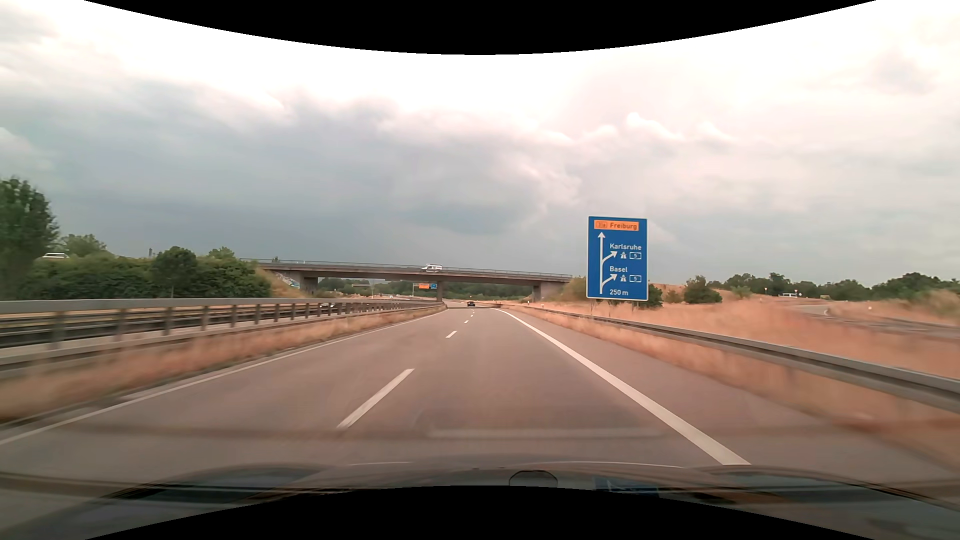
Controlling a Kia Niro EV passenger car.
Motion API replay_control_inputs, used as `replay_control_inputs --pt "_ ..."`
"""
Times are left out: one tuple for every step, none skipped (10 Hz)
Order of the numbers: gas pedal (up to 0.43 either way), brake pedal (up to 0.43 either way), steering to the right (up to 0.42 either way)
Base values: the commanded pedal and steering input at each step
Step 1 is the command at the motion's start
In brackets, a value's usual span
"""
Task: Follow the waypoints while adhering to traffic rules and regulations
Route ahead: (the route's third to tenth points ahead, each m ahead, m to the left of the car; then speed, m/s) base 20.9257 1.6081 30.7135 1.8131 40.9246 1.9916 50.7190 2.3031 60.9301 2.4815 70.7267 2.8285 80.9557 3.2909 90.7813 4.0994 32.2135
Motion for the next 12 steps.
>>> replay_control_inputs --pt "0.209 0.0 -0.006" --pt "0.197 0.0 -0.006" --pt "0.197 0.0 -0.006" --pt "0.197 0.0 -0.005" --pt "0.197 0.0 -0.005" --pt "0.177 0.0 -0.005" --pt "0.177 0.0 -0.007" --pt "0.177 0.0 -0.007" --pt "0.177 0.0 -0.006" --pt "0.177 0.0 -0.006" --pt "0.177 0.0 -0.007" --pt "0.177 0.0 -0.007"
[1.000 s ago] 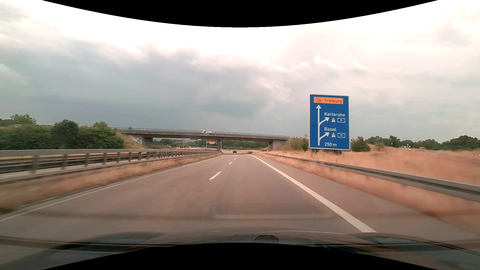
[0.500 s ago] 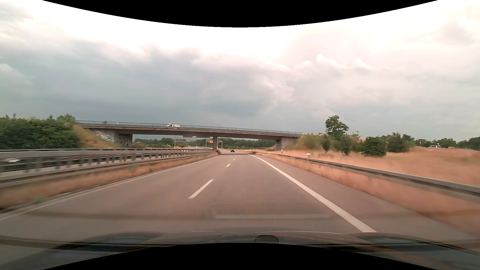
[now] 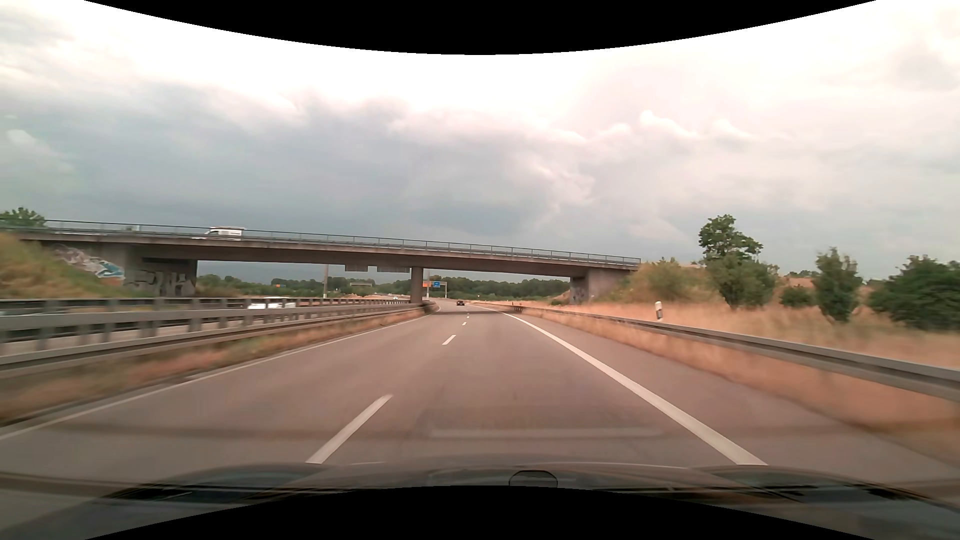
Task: Follow the waypoints while adhering to traffic rules and regulations
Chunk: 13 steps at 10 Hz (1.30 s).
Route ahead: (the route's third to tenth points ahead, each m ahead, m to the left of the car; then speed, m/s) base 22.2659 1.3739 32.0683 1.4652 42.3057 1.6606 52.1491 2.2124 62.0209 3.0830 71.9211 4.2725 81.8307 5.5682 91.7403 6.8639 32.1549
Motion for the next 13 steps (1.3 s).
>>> replay_control_inputs --pt "0.177 0.0 -0.008" --pt "0.177 0.0 -0.009" --pt "0.177 0.0 -0.012" --pt "0.177 0.0 -0.012" --pt "0.177 0.0 -0.011" --pt "0.189 0.0 -0.011" --pt "0.189 0.0 -0.009" --pt "0.209 0.0 -0.007" --pt "0.209 0.0 -0.009" --pt "0.209 0.0 -0.01" --pt "0.22 0.0 -0.01" --pt "0.22 0.0 -0.012" --pt "0.228 0.0 -0.014"
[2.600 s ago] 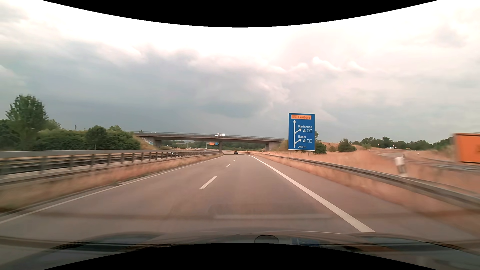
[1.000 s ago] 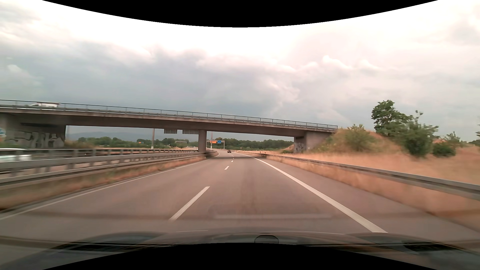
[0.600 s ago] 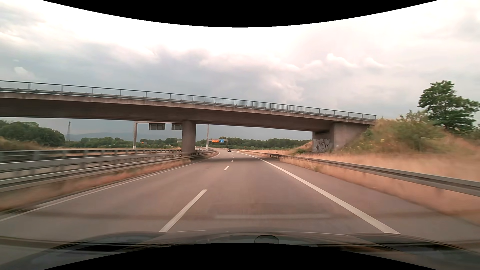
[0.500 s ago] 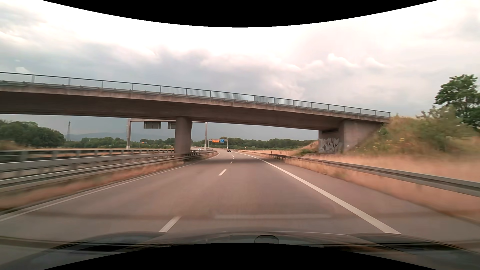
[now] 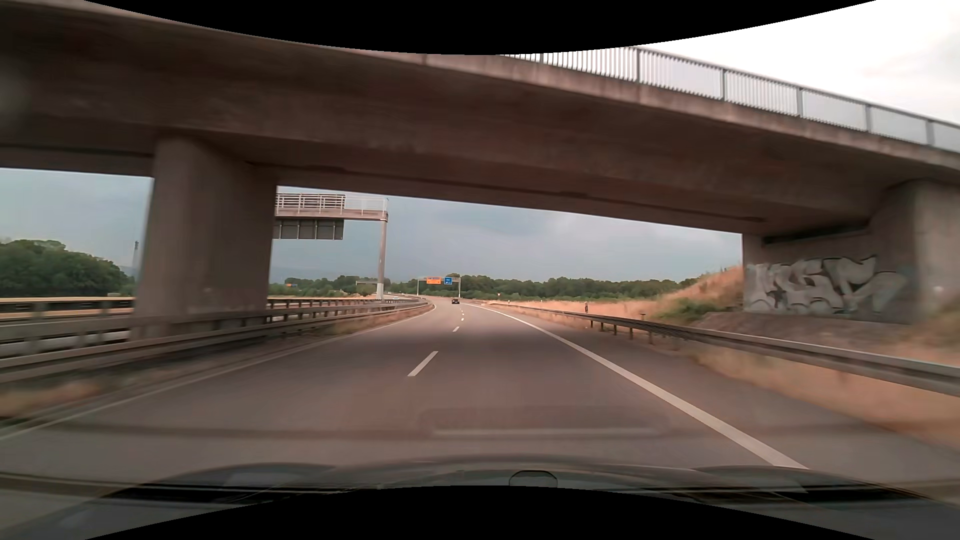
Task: Follow the waypoints while adhering to traffic rules and regulations
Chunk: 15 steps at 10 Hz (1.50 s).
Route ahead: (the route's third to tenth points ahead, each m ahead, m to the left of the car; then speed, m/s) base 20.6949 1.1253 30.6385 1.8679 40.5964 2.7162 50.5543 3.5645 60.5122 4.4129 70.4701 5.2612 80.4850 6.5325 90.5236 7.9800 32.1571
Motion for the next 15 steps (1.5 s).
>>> replay_control_inputs --pt "0.228 0.0 -0.014" --pt "0.24 0.0 -0.014" --pt "0.24 0.0 -0.014" --pt "0.248 0.0 -0.014" --pt "0.248 0.0 -0.014" --pt "0.26 0.0 -0.013" --pt "0.26 0.0 -0.013" --pt "0.26 0.0 -0.012" --pt "0.26 0.0 -0.012" --pt "0.268 0.0 -0.012" --pt "0.268 0.0 -0.012" --pt "0.268 0.0 -0.012" --pt "0.268 0.0 -0.012" --pt "0.268 0.0 -0.013" --pt "0.268 0.0 -0.014"
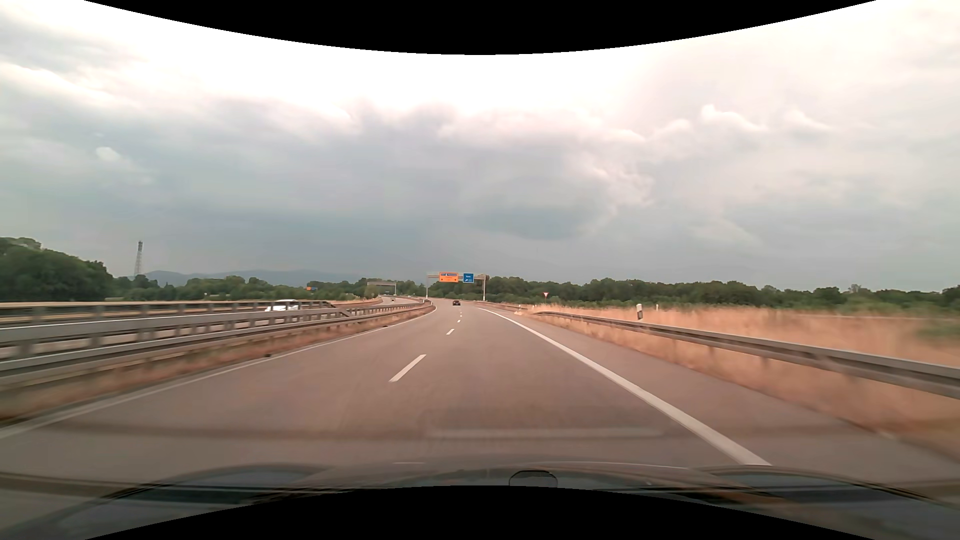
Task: Follow the waypoints while adhering to traffic rules and regulations
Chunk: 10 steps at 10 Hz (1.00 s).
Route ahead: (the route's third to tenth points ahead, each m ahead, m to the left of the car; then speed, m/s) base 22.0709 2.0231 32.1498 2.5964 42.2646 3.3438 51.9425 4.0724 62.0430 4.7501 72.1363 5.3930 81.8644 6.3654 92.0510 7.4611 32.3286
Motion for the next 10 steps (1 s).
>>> replay_control_inputs --pt "0.268 0.0 -0.015" --pt "0.268 0.0 -0.015" --pt "0.268 0.0 -0.015" --pt "0.268 0.0 -0.015" --pt "0.268 0.0 -0.015" --pt "0.268 0.0 -0.014" --pt "0.26 0.0 -0.013" --pt "0.248 0.0 -0.013" --pt "0.22 0.0 -0.012" --pt "0.22 0.0 -0.012"
